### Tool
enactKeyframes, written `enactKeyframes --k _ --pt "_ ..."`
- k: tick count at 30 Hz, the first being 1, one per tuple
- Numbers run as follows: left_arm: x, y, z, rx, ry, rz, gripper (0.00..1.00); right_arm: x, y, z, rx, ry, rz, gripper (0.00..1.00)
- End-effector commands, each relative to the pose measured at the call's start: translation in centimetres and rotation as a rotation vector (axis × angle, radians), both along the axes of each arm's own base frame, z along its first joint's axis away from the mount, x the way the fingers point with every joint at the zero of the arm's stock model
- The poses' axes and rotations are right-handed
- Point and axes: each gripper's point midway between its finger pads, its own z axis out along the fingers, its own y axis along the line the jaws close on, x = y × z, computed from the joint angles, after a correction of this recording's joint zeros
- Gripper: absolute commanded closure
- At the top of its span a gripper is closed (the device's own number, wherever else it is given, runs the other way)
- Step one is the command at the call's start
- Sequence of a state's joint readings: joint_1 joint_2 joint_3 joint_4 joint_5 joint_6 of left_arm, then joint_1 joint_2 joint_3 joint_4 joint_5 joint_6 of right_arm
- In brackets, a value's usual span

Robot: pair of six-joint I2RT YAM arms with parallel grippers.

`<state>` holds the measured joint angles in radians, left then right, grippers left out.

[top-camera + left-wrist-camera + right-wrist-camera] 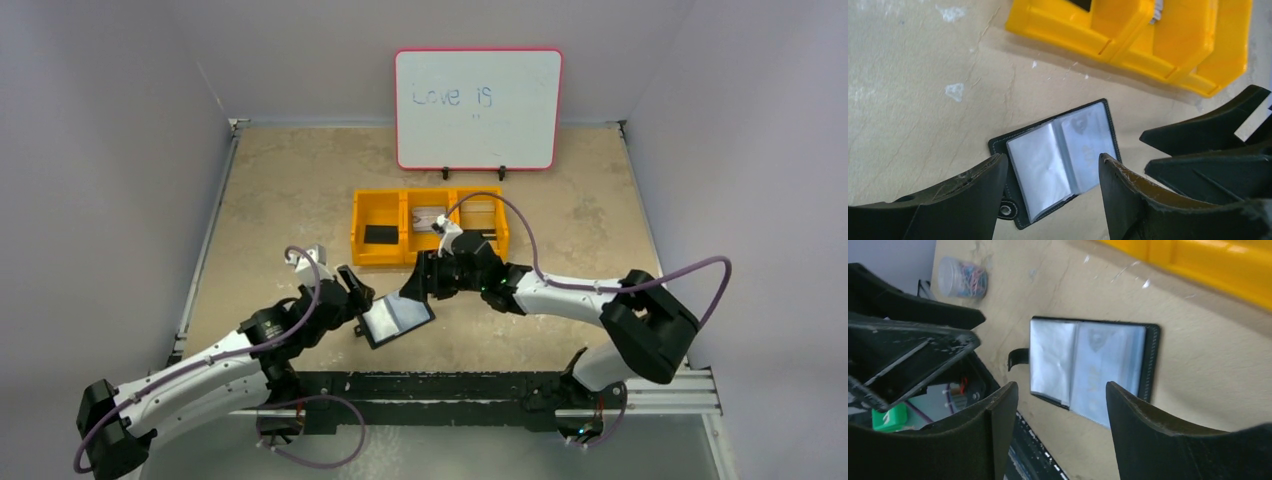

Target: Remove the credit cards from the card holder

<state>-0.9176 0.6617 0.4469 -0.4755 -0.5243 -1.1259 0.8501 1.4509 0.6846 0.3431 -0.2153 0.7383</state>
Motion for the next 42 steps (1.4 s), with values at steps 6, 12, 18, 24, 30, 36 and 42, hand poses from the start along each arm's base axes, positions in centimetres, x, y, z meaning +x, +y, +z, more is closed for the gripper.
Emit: enactKeyframes --k 6,12,18,24,30,36,42 --pt "-1.4 -0.3 -3.0 -0.071 0.097 0.017 0.35 -3.0 2.3 -3.0 -0.034 0.103 0.142 0.41" --pt "-2.2 0.0 -4.9 -0.018 0.153 0.002 0.36 -2.6 1.8 -3.3 -0.076 0.083 0.125 0.40" --pt "-2.5 -0.3 -6.2 -0.002 0.183 -0.015 0.39 -1.7 0.9 -3.4 -0.129 0.044 0.080 0.37" --pt "-2.6 -0.3 -7.3 0.054 0.216 -0.029 0.45 -1.9 1.3 -4.4 -0.141 0.068 0.102 0.39" --pt "-2.5 -1.1 -7.9 0.050 0.219 -0.055 0.60 -2.6 2.3 -4.7 -0.115 0.097 0.163 0.45" --pt "-2.1 -1.6 -8.0 0.027 0.202 -0.061 0.77 -3.2 3.7 -4.8 -0.087 0.126 0.211 0.48" --pt "-1.6 -1.5 -7.7 0.029 0.179 -0.043 0.86 -3.3 4.7 -2.7 -0.019 0.086 0.236 0.51"
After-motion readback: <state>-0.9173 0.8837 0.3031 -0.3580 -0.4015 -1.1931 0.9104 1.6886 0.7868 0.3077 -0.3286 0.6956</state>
